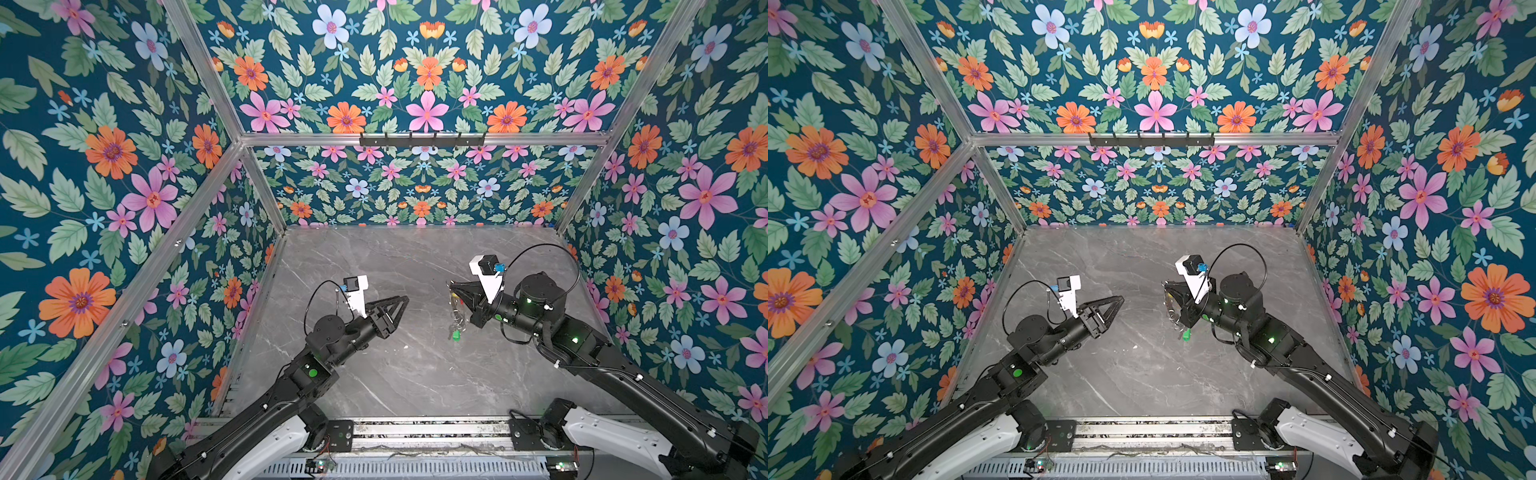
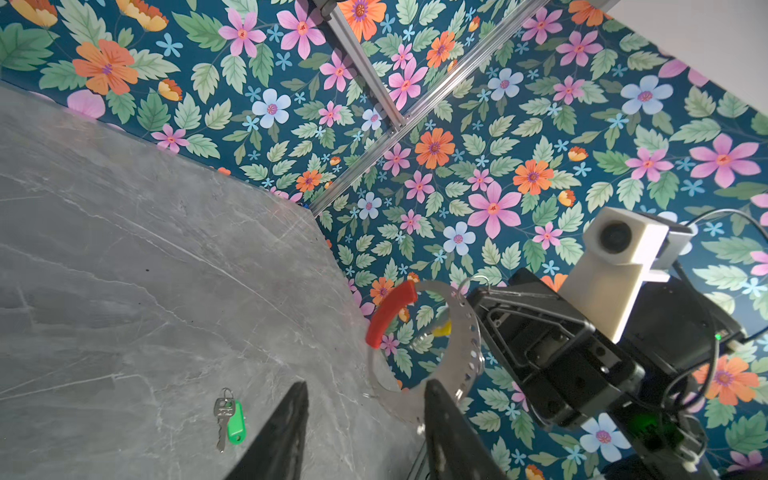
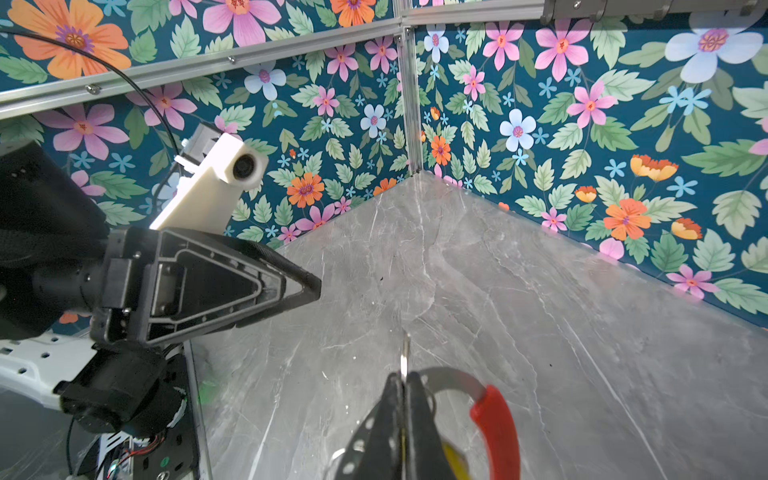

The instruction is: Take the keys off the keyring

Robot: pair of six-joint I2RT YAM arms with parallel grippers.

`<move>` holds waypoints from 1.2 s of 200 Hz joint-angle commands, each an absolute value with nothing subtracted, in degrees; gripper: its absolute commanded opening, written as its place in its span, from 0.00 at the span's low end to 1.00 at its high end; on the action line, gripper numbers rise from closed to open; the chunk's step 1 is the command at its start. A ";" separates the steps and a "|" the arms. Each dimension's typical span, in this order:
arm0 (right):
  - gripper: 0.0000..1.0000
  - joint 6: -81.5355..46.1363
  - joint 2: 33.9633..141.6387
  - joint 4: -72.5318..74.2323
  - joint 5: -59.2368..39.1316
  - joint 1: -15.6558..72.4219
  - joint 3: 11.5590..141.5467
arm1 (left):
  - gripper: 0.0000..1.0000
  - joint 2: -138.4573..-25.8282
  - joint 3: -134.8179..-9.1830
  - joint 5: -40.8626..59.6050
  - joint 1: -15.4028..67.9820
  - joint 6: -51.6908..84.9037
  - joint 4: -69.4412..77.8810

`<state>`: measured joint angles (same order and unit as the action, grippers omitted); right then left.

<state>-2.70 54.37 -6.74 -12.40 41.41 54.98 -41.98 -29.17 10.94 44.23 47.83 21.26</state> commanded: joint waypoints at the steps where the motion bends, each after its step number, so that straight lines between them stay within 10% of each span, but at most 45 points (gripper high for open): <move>1: 0.00 -2.12 54.66 -9.11 -22.13 39.44 56.24 | 0.45 -41.71 -31.04 15.82 44.20 39.65 20.52; 95: 0.00 -2.53 57.04 -9.88 -48.28 37.00 56.48 | 0.38 -50.02 -36.04 36.27 44.13 30.28 29.74; 240: 0.00 -0.71 60.73 -15.19 -51.68 36.91 60.30 | 0.19 -53.87 -37.42 45.16 44.23 32.48 32.96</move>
